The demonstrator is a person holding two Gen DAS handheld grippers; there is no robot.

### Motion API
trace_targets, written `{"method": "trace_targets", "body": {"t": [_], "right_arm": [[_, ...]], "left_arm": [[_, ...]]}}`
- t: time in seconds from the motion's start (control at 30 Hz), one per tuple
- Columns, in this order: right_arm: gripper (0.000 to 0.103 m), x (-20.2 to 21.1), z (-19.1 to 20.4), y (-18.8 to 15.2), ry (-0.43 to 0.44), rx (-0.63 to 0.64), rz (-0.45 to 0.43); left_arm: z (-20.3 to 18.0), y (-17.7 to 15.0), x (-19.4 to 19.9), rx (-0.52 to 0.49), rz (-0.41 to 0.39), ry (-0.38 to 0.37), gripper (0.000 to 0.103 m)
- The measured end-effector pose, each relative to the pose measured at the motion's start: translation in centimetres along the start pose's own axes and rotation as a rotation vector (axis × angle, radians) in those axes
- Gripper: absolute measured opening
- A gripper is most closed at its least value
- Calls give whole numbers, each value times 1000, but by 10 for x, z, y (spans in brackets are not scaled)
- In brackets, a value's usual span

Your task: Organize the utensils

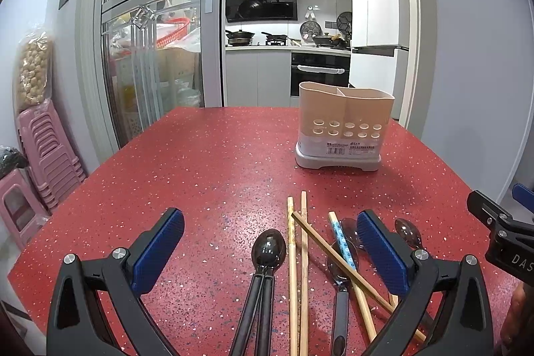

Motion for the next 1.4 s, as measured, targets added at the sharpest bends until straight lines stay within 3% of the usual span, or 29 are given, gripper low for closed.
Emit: {"method": "trace_targets", "body": {"t": [1.4], "right_arm": [[103,3,0,1,-2,-4,-9]], "left_arm": [[-3,-1,4,3,-16,-10,103]]}}
Point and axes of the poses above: each gripper's, at about its wrist camera, not at the fingertips, and x roughly against the way its jaws point, z to its left, y to its top, the point moved 1 cm from there along -x, roughly the way its jaws point, and after that the axes turned 13 degrees about x, right-handed, at the moved point
